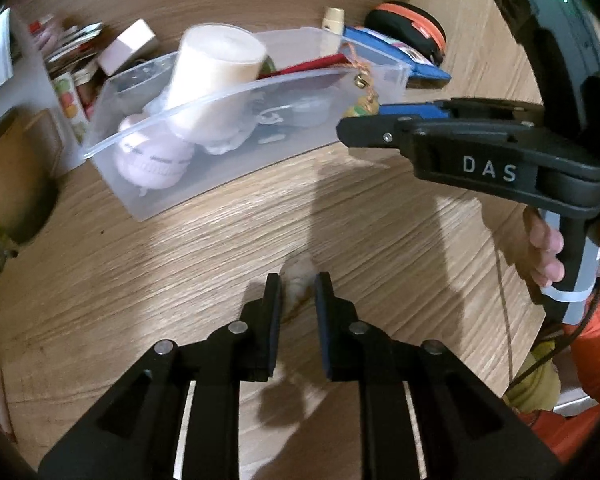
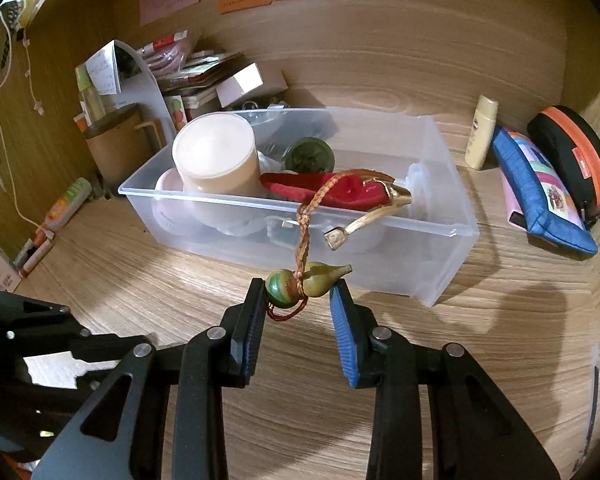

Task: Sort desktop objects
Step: 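Grasp the small shell with the left gripper while the right grasps the gourd charm, then carry the shell and gourd charm over the clear box with both grippers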

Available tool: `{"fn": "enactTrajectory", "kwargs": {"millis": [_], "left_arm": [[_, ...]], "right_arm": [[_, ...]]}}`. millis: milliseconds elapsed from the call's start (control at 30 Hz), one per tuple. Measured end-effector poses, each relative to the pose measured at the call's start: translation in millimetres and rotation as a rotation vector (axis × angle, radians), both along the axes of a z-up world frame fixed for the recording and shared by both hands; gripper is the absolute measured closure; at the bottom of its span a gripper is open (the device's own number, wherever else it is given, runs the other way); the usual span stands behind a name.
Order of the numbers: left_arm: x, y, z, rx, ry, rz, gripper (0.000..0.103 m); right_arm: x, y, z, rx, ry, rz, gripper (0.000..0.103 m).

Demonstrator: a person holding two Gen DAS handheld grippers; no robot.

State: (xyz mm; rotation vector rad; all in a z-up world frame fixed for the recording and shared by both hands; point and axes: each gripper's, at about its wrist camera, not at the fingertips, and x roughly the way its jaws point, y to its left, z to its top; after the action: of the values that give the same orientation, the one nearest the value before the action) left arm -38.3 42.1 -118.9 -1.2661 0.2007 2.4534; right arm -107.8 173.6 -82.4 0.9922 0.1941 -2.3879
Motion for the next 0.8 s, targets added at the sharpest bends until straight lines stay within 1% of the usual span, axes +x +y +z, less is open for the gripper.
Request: {"fn": "enactTrajectory", "kwargs": {"millis": [267, 333, 467, 567, 633, 800], "left_arm": [[-12.5, 13.4, -3.6, -0.028, 0.003, -0.015, 0.086], [-16.2, 15.9, -3.6, -0.037, 0.002, -0.014, 0.082], [-18.5, 22.6, -4.3, -0.058, 0.019, -0.031, 0.082], [-17.6, 21.1, -4.6, -0.049, 0.02, -0.016, 0.086], [-17.0, 18.4, -4.8, -0.048, 0.02, 0.001, 0.086], [-14.9, 5.0, 1.6, -0.01, 0.03, 0.045, 0.086]], "right_arm": [[-2.6, 4.7, 3.1, -0.011, 0.005, 0.01, 0.073], [-2.2, 4.8, 3.7, -0.013, 0.007, 0.012, 0.073], [-3.0, 6.8, 4.4, -0.02, 0.006, 0.015, 0.073], [-4.6, 10.4, 6.6, -0.027, 0.008, 0.009, 0.073], [-6.2, 12.9, 8.6, -0.032, 0.009, 0.008, 0.073], [-8.6, 15.4, 16.4, -0.045, 0.023, 0.009, 0.073]]}}
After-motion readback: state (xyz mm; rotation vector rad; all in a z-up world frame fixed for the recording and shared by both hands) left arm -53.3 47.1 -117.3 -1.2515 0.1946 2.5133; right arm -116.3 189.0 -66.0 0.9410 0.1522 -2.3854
